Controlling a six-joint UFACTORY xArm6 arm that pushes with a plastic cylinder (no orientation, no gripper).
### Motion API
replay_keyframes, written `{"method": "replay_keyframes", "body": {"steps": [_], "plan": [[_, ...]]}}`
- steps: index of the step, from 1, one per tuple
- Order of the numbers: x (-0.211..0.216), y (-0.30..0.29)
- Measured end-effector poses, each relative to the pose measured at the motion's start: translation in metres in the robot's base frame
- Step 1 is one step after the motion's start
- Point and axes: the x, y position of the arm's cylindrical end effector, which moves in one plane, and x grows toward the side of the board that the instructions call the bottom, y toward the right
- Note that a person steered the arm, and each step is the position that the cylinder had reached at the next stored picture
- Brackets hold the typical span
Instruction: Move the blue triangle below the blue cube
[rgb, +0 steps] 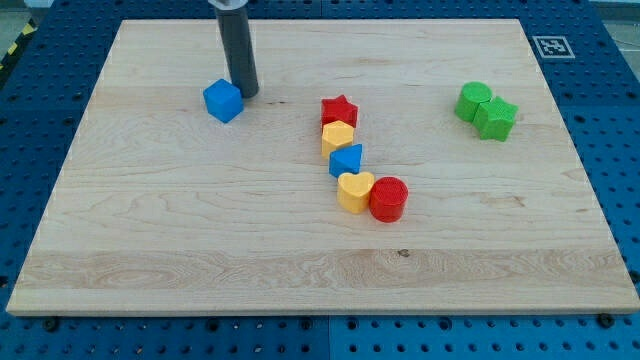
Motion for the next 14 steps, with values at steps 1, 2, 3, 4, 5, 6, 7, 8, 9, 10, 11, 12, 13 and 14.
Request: {"method": "replay_keyframes", "body": {"steps": [1,2,3,4,5,6,7,8,9,10,11,12,13,14], "plan": [[-0.004,0.033],[0.001,0.062],[0.000,0.086],[0.000,0.127],[0.013,0.157],[0.040,0.178],[0.072,0.179],[0.087,0.179],[0.105,0.178],[0.106,0.155],[0.127,0.161],[0.135,0.181],[0.137,0.136],[0.137,0.125]]}}
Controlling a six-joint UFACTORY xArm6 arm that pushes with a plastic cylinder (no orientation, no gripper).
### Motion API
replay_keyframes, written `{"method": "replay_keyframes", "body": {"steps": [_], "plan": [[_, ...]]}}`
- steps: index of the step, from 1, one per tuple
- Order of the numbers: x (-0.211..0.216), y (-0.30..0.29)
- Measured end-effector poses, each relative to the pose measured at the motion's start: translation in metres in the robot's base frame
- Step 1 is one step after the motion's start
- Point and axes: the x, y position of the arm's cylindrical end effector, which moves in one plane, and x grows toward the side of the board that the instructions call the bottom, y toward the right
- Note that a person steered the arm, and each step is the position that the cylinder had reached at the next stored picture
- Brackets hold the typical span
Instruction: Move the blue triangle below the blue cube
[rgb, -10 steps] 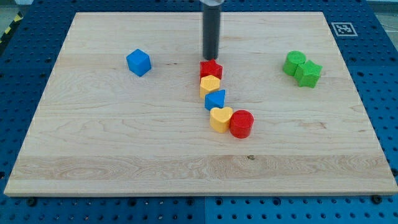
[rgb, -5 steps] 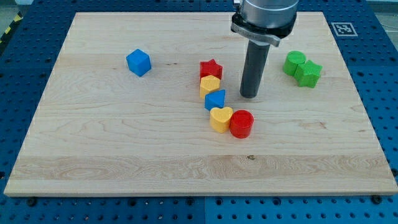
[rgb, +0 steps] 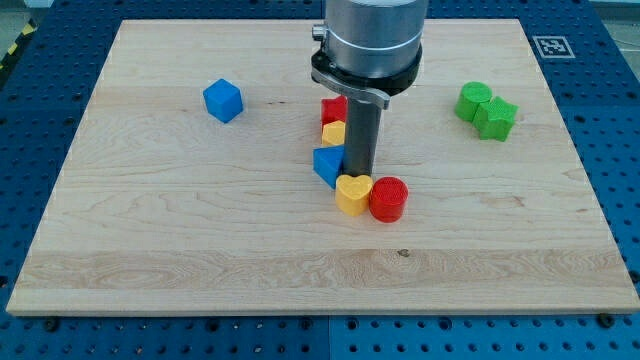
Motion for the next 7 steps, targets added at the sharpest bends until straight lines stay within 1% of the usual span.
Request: {"method": "replay_keyframes", "body": {"steps": [1,3,4,7], "plan": [[0.000,-0.023],[-0.002,-0.038],[-0.012,-0.056],[-0.022,-0.104]]}}
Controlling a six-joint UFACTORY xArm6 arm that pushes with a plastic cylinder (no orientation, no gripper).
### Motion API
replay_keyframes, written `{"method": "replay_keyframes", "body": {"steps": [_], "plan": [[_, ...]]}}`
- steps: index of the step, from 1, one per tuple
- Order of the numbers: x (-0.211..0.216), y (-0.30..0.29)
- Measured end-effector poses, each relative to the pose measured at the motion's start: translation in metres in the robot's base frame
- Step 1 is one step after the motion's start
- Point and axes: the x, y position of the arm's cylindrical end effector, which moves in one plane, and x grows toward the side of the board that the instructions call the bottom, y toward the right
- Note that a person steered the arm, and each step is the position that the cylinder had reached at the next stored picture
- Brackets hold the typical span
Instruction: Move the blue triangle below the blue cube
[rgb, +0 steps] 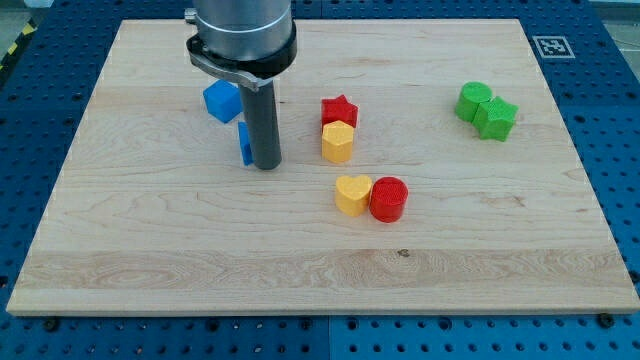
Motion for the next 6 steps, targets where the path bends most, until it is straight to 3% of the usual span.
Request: {"method": "replay_keyframes", "body": {"steps": [6], "plan": [[-0.041,-0.048]]}}
